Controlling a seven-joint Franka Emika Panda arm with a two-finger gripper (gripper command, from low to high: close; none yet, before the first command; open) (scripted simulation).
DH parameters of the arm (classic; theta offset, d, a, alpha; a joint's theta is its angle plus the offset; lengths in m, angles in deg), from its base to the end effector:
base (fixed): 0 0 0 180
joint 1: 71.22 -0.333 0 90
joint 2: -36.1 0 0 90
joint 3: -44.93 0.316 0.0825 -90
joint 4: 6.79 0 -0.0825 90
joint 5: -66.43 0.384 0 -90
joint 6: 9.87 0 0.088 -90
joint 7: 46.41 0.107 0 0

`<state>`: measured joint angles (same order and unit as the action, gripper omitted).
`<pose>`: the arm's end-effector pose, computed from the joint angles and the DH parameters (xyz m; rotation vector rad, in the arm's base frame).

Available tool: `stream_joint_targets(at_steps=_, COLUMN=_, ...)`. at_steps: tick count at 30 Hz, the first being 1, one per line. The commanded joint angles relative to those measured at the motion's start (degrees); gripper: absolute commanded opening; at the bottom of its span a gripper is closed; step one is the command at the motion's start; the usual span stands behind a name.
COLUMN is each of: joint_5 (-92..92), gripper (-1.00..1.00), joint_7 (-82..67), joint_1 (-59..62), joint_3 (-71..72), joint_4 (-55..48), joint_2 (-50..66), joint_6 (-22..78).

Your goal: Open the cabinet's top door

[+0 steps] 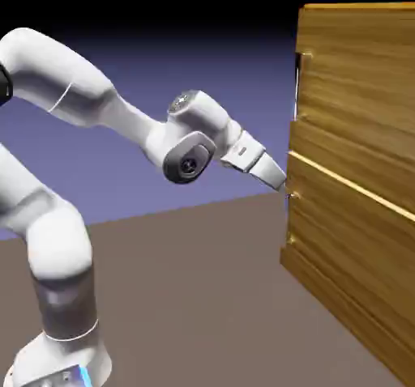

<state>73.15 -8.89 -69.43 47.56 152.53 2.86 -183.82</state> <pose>0.3929 -0.0025 0.4761 -2.4464 0.9597 -1.0857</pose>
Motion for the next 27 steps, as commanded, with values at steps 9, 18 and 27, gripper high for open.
stream_joint_targets(at_steps=9, joint_5=22.43, gripper=0.0, joint_7=-16.47, joint_1=8.28, joint_3=8.79, joint_4=-5.61, joint_2=-1.95, joint_6=0.21)
stream_joint_targets(at_steps=18, joint_5=44.86, gripper=0.0, joint_7=-32.94, joint_1=16.56, joint_3=17.57, joint_4=-11.21, joint_2=-3.89, joint_6=0.42)
stream_joint_targets(at_steps=27, joint_5=67.29, gripper=0.0, joint_7=-49.4, joint_1=24.83, joint_3=26.35, joint_4=-16.82, joint_2=-5.83, joint_6=0.63)
